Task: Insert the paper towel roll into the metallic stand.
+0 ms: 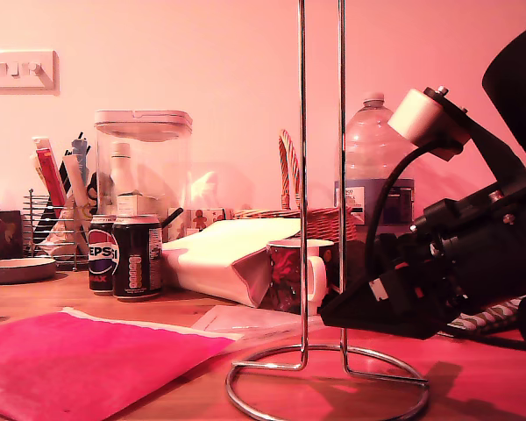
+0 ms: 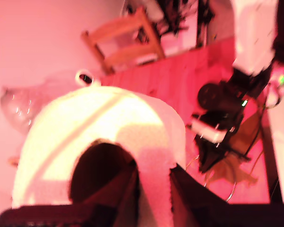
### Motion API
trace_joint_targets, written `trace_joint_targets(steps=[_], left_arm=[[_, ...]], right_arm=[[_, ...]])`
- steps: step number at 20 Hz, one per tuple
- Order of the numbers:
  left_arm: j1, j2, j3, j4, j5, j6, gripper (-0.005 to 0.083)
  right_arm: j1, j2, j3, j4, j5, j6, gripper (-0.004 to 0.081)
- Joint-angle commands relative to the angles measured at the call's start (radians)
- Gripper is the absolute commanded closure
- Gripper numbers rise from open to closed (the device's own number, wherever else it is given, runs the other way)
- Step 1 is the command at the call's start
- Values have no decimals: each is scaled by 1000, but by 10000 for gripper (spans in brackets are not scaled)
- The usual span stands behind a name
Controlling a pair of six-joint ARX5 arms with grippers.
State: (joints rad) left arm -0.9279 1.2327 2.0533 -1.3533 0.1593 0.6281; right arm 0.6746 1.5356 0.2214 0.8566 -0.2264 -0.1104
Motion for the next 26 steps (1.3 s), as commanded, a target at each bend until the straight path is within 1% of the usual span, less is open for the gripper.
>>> trace_joint_targets(steps=[1,8,12,14,17,20,22,26], left_arm=[[-2,37,6,14,6,0,795],[3,127,6,40,37,8,795],[12,169,6,8,42,8,795],[12,162,13,14,39,9,795],[11,139,71,7,38,7,795],[11,131,127,-4,35,-30,795],[11,132,130,-7,35,-54,795],[11,155,130,-9,35,-62,795]], right_arm=[[13,23,-3,-9,-3,0,780],[19,23,-2,-9,-3,-3,780],[19,23,-2,-9,-3,-3,780],[19,23,-2,-9,-3,-3,780],[19,23,-2,-9,-3,-4,780],[20,23,-2,-10,-4,-10,780],[32,23,-2,-10,-4,-21,780],[53,23,3,-14,-2,-29,780]])
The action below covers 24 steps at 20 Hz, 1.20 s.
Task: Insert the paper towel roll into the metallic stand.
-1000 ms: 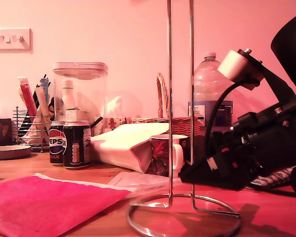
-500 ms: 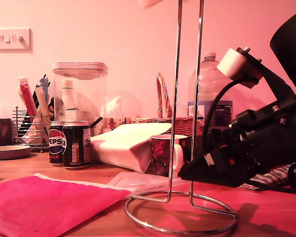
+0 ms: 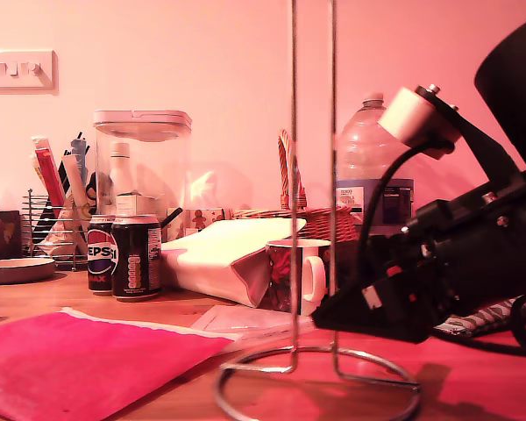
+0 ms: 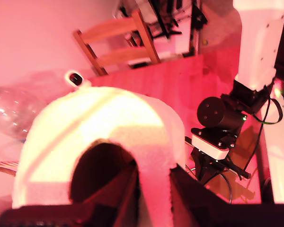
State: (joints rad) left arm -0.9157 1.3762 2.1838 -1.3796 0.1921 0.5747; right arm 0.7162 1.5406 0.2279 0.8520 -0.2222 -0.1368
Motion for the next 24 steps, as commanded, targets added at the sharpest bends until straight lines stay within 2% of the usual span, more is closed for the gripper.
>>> trace_joint_targets(steps=[1,6,11,24], left_arm=[[-1,19,0,16,2,-14,795],[-1,23,0,12,3,-82,797],[-2,20,-2,11,3,-104,797],[-3,-42,-1,11,2,-105,797]], right_arm=[[11,18,-3,-10,-6,-2,780],[11,18,-3,-29,2,-29,780],[1,19,-3,-63,76,-34,780],[-48,20,-3,-63,82,-33,781]])
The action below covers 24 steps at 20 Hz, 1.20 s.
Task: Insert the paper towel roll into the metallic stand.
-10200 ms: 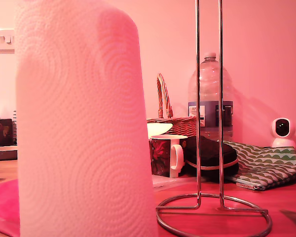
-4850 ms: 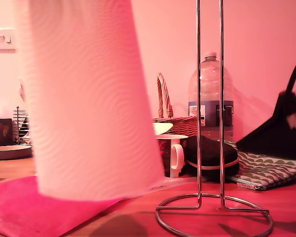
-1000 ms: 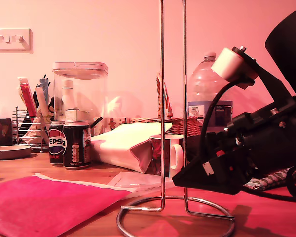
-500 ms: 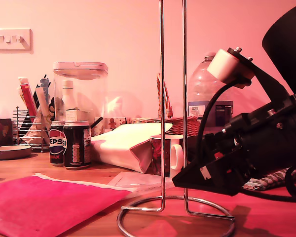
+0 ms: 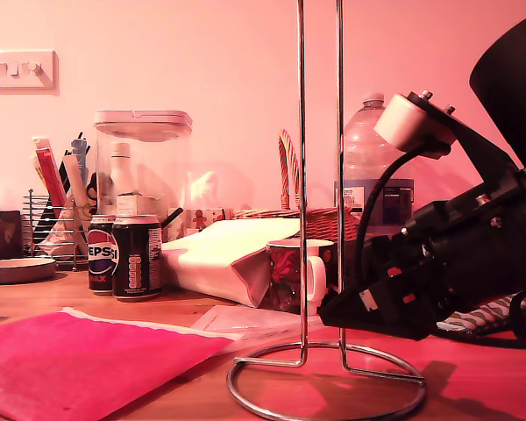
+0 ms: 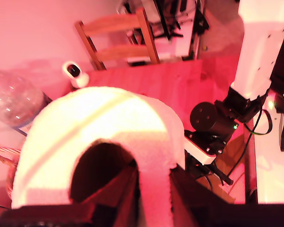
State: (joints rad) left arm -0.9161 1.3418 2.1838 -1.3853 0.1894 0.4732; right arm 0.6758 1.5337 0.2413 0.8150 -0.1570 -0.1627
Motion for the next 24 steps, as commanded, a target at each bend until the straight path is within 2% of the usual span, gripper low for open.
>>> trace_joint_targets(steps=[1,24], left_arm=[[-3,-3,-2,17,4,-3,797],[-3,169,-4,17,-63,-48,797]], right_arm=[[-5,27,-16,-23,16,3,781],[50,27,-16,-12,17,-4,780]])
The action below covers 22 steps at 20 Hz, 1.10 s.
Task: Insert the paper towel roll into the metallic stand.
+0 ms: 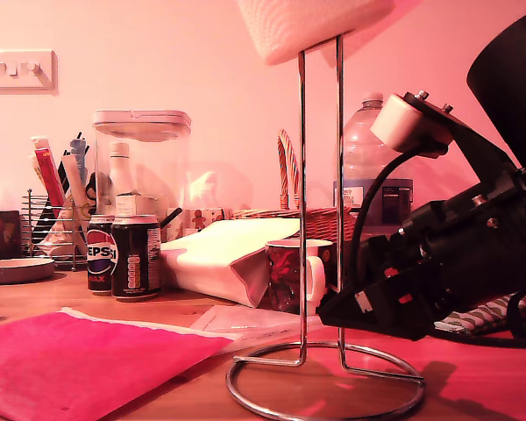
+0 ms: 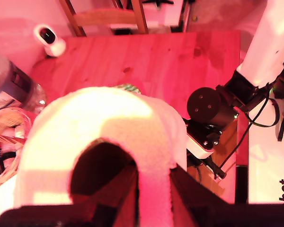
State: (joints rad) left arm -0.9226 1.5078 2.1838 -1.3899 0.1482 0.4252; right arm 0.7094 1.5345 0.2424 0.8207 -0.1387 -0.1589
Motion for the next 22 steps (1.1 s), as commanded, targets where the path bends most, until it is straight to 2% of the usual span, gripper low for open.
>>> trace_joint_targets(steps=[1,6,9,22], left_arm=[[3,3,-4,22,-31,0,797],[3,4,-4,22,-34,-3,797],[3,5,-5,22,-37,-6,797],[-3,5,-5,22,-33,-18,797]], right_arm=[[16,26,-18,-14,-2,-6,779],[16,26,-18,15,-4,-6,640],[16,26,-18,18,-8,-6,608],[16,-9,-18,-19,-8,2,590]])
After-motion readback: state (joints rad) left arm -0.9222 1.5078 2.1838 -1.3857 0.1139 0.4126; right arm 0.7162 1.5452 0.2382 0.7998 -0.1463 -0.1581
